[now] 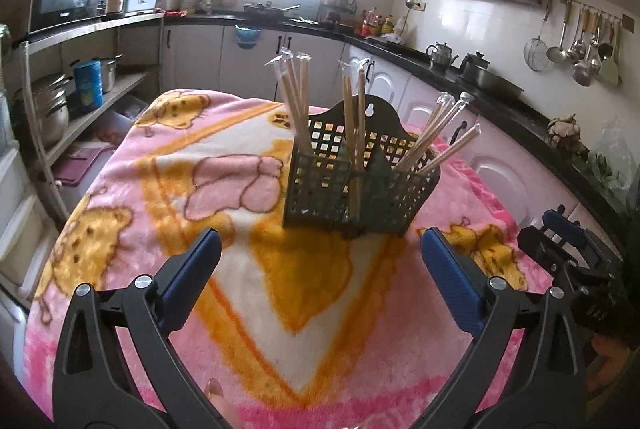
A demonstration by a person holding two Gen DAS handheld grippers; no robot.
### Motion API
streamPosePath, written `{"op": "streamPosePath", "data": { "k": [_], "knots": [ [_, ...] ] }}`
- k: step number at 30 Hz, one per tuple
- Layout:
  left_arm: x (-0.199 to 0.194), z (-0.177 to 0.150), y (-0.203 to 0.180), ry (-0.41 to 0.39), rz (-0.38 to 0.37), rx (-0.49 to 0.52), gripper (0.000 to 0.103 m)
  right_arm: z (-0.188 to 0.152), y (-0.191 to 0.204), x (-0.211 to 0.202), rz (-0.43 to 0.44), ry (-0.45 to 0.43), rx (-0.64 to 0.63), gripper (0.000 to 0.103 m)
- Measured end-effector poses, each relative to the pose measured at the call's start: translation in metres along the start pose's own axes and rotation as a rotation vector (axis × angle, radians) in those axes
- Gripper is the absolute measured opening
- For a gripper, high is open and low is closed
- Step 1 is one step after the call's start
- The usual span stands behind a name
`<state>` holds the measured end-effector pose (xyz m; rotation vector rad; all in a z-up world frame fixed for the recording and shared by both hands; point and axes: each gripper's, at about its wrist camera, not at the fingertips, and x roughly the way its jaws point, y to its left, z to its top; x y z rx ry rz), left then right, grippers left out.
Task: Organize utensils
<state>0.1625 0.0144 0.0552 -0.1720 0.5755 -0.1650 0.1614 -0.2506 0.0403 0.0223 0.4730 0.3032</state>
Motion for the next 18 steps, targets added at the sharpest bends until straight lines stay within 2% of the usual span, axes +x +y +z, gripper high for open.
{"op": "streamPosePath", "data": {
  "k": [9, 18],
  "knots": [
    [-0.017, -0.033, 0.005, -0.044, 0.035, 0.005, 0.092, -0.032, 0.008, -0.012, -0.014, -0.007, -0.01, 0.097],
    [-0.021, -0.055, 0.006, -0.058, 0.011, 0.011, 0.092, -0.064, 0.013, -0.019, -0.009, 0.013, -0.004, 0.097]
  ]
}}
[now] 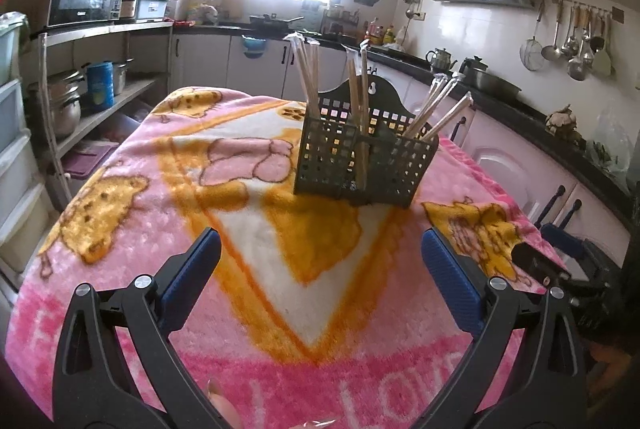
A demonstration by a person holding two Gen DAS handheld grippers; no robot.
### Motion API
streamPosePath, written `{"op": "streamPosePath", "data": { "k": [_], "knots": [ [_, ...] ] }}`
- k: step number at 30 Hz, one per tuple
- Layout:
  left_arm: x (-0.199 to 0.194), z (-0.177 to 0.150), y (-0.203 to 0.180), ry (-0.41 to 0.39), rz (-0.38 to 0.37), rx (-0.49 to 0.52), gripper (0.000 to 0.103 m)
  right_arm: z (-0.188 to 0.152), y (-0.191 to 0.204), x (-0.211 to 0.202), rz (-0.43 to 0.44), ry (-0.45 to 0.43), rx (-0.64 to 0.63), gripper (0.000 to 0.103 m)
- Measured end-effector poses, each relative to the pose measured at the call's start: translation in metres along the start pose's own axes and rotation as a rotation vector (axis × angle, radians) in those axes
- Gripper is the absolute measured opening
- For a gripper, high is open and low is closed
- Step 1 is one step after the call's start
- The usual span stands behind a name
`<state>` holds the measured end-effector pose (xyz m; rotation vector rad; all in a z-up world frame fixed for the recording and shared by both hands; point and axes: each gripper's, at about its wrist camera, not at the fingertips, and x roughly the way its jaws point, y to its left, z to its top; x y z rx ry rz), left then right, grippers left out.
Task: Organize utensils
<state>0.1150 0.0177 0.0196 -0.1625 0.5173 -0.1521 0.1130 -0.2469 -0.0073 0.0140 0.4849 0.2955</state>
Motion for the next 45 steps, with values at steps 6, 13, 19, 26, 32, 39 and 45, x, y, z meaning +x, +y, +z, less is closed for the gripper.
{"op": "streamPosePath", "data": {
  "k": [6, 13, 19, 26, 32, 39, 45],
  "knots": [
    [-0.001, -0.015, -0.002, -0.005, -0.028, -0.001, 0.092, -0.02, 0.003, -0.005, 0.004, 0.004, -0.001, 0.097],
    [-0.006, -0.025, -0.009, -0.053, 0.054, 0.036, 0.092, -0.033, 0.005, -0.014, -0.009, -0.036, -0.022, 0.097],
    [-0.009, -0.032, -0.009, -0.085, 0.05, 0.041, 0.092, -0.034, 0.003, -0.019, -0.031, -0.074, -0.012, 0.097],
    [-0.008, -0.036, -0.011, -0.093, 0.063, 0.044, 0.092, -0.037, 0.003, -0.018, -0.046, -0.082, -0.014, 0.097],
    [-0.008, -0.036, -0.01, -0.101, 0.064, 0.043, 0.092, -0.038, 0.003, -0.018, -0.049, -0.086, -0.014, 0.097],
    [-0.01, -0.036, -0.011, -0.115, 0.062, 0.049, 0.092, -0.039, 0.004, -0.018, -0.053, -0.088, -0.012, 0.097],
    [-0.012, -0.036, -0.013, -0.124, 0.066, 0.063, 0.092, -0.039, 0.003, -0.018, -0.053, -0.089, -0.012, 0.097]
  ]
}}
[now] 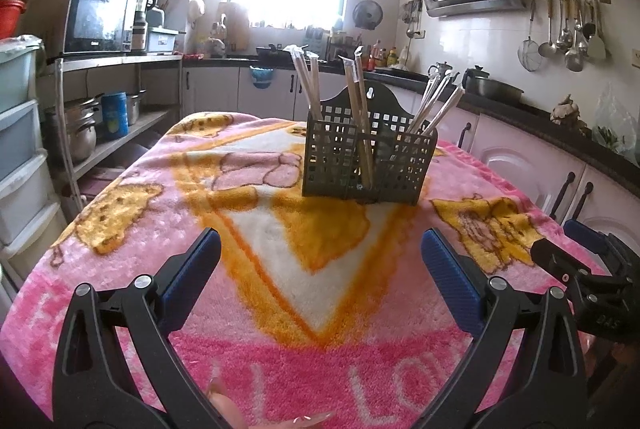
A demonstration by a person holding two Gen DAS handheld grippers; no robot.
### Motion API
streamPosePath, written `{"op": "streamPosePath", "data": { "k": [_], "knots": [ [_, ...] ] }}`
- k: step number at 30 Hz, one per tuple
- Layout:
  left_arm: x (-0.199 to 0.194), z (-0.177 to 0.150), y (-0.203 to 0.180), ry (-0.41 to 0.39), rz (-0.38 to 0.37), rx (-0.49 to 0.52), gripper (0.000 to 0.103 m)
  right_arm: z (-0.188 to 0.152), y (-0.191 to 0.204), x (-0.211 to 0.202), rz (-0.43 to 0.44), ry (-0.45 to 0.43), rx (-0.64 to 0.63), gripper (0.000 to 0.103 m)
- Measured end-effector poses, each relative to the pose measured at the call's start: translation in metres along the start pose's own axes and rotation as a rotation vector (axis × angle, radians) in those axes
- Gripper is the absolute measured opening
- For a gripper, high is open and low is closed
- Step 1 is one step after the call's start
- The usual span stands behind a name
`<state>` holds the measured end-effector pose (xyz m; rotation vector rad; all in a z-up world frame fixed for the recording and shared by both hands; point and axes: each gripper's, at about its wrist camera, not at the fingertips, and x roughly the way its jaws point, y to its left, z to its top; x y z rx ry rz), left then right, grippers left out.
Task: Organize utensils
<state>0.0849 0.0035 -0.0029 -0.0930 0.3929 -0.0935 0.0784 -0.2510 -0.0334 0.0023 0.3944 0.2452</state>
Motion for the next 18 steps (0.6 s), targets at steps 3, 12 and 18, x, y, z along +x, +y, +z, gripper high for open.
{"op": "streamPosePath", "data": {
  "k": [3, 12, 18],
  "knots": [
    [0.0005, 0.0003, -0.0008, 0.0, 0.006, 0.005, 0.092, -0.0001, -0.0001, 0.0006, -0.003, 0.002, 0.002, 0.097],
    [0.0008, 0.0001, -0.0022, 0.001, 0.008, 0.008, 0.092, 0.0001, -0.0028, 0.0028, -0.007, 0.012, 0.012, 0.097],
    [0.0011, 0.0001, -0.0024, 0.002, 0.01, 0.008, 0.092, 0.0003, -0.0031, 0.0034, -0.008, 0.013, 0.014, 0.097]
  ]
}}
